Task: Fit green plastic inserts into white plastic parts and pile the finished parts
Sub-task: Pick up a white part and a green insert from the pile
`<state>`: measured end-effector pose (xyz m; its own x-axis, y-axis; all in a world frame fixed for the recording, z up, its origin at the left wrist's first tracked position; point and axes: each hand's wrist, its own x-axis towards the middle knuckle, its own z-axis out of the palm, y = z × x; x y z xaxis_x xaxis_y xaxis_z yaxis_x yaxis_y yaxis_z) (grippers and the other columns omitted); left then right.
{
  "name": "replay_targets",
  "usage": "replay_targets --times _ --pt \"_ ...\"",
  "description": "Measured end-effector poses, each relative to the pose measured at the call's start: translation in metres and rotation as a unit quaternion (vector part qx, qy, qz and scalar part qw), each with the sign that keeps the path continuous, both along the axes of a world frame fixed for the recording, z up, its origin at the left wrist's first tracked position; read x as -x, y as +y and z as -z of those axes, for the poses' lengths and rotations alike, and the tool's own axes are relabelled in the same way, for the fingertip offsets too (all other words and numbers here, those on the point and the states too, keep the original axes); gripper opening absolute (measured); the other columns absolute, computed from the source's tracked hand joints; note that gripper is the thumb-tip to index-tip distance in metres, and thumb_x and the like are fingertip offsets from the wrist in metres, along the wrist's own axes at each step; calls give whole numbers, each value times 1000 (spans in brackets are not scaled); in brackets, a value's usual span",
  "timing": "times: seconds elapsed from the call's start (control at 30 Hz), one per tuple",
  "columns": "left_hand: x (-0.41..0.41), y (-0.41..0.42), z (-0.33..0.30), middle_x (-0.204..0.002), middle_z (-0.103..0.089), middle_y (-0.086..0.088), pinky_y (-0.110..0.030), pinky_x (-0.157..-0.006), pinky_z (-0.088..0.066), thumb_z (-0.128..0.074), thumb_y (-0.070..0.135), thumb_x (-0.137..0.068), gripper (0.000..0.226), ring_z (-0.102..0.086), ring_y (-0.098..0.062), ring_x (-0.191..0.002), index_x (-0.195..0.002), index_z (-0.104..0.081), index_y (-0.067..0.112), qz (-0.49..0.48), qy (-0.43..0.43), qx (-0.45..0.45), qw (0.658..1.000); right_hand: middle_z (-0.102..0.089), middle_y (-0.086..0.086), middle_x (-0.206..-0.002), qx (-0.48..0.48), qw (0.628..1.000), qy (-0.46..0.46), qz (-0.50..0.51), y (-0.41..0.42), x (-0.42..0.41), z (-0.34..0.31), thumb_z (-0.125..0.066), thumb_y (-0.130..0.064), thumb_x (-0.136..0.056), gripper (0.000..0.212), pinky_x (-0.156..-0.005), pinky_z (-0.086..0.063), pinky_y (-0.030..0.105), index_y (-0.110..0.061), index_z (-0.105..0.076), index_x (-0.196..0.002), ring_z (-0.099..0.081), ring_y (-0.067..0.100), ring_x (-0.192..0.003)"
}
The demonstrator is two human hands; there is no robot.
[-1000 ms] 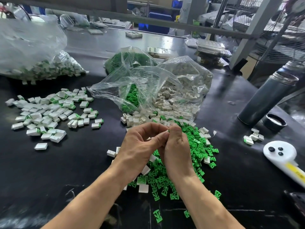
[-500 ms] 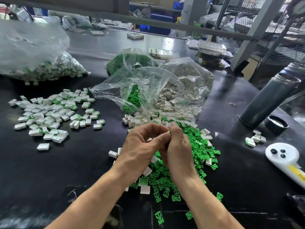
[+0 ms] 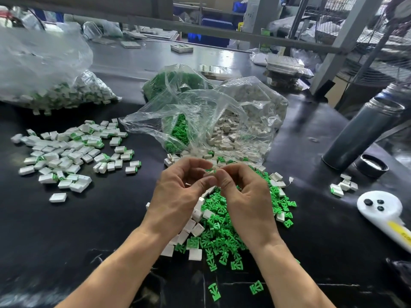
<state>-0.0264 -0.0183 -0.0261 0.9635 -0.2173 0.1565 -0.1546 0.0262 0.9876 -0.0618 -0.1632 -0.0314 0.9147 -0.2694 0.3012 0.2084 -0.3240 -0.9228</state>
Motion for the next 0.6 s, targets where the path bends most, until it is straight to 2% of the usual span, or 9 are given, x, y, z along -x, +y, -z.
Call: replay_targets --times 0.07,0.13,0.2,0.33,0.43,0.5,0.53,0.6 --pt "1 -1 0 -90 -75 0 -23 -71 -58 -82 21 -84 20 -71 -17 -81 -101 -74 26 1 -30 -40 999 -74 -12 -84 6 1000 8 12 0 0 1 -68 -30 -100 7 -65 -50 17 -28 -70 -94 -67 5 -74" --pt "1 -1 1 -88 -75 6 -23 -70 -58 -81 21 -86 16 -71 -13 -79 -98 -74 28 -1 -65 -84 994 -73 -14 -84 18 999 21 27 -1 0 1 -66 -32 -100 8 -63 -51 20 -29 -69 -93 -66 6 -74" --pt "-1 1 2 -88 -75 11 -19 -66 -56 -82 22 -86 15 -70 -9 -77 -97 -75 31 -10 -91 -119 989 -72 -14 -85 27 998 37 33 1 0 1 -65 -34 -101 9 -65 -55 27 -29 -69 -94 -67 8 -75" --pt "-2 7 1 -92 -68 22 -8 -63 -47 -81 26 -86 15 -65 -3 -79 -97 -74 34 -46 -160 -198 966 -71 -13 -83 57 996 51 45 -1 2 -1 -62 -37 -102 13 -66 -54 31 -30 -68 -93 -66 8 -75" --pt "-7 15 1 -99 -60 27 -8 -68 -48 -75 37 -87 14 -61 5 -86 -98 -69 42 -75 -160 -242 954 -68 -12 -79 172 979 76 73 -11 2 -3 -61 -44 -101 18 -68 -52 36 -29 -68 -94 -64 9 -76" --pt "-13 22 3 -96 -57 23 -10 -68 -49 -72 42 -89 12 -59 8 -85 -100 -68 42 -92 -138 -288 943 -63 -18 -90 278 950 112 91 -18 2 -5 -63 -48 -98 17 -73 -43 31 -32 -70 -98 -59 8 -84" --pt "-16 25 5 -96 -56 22 -13 -73 -50 -71 41 -90 12 -59 6 -83 -102 -68 39 -103 -126 -312 936 -60 -19 -95 317 934 139 89 -21 2 -7 -64 -52 -97 18 -78 -39 29 -35 -70 -101 -56 7 -91" --pt "-21 31 8 -95 -56 19 -23 -81 -51 -70 41 -93 13 -57 3 -83 -104 -70 34 -121 -102 -359 920 -54 -18 -103 354 912 196 71 -25 3 -9 -66 -59 -92 24 -88 -38 29 -41 -70 -107 -51 8 -104"
